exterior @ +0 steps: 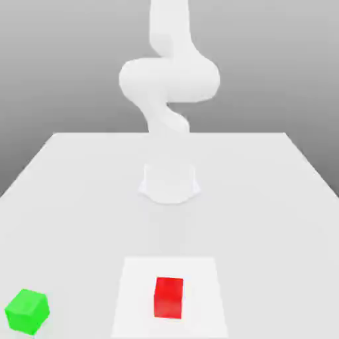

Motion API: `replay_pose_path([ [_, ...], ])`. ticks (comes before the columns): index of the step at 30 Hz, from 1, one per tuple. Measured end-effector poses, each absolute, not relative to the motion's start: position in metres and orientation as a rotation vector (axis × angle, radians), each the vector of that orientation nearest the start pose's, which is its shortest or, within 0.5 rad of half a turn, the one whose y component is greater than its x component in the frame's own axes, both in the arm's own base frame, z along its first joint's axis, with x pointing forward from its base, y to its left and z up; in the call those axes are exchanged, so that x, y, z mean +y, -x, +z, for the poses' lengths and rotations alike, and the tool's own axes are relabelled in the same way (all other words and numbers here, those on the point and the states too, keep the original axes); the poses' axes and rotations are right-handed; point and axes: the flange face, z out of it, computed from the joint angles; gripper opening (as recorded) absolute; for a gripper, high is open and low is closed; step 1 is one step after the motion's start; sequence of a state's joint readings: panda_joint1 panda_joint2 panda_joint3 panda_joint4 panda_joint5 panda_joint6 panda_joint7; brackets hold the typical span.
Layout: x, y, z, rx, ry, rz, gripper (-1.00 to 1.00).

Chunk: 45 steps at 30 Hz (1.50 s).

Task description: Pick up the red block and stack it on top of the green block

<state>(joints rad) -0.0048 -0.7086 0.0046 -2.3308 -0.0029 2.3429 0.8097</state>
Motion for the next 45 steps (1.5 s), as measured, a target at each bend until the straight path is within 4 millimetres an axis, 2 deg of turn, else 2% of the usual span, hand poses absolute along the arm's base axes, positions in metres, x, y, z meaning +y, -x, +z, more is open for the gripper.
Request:
replay_pose_path([
  [3,0.001,-0.418,0.608,1.110,2.557,-0.827,0.00],
  [6,0.000,-0.445,0.548,1.150,2.615,-0.713,0.00],
  [9,0.000,-0.462,0.487,1.189,2.669,-0.595,0.00],
  [12,-0.001,-0.472,0.424,1.225,2.717,-0.472,0.00],
  [17,-0.002,-0.468,0.321,1.280,2.785,-0.259,0.00],
  [22,-0.001,-0.443,0.225,1.329,2.835,-0.040,0.00],
  [27,-0.001,-0.438,0.161,1.337,2.842,-0.001,0.00],
  [28,-0.001,-0.438,0.151,1.337,2.842,0.000,-1.00],
  [35,-0.001,-0.438,0.149,1.337,2.843,-0.001,-1.00],
  [40,-0.001,-0.438,0.198,1.337,2.843,0.000,-1.00],
  [41,-0.011,-0.441,0.207,1.388,2.818,0.000,-1.00],
  [45,-0.108,-0.462,0.224,1.797,2.575,0.004,-1.00],
])
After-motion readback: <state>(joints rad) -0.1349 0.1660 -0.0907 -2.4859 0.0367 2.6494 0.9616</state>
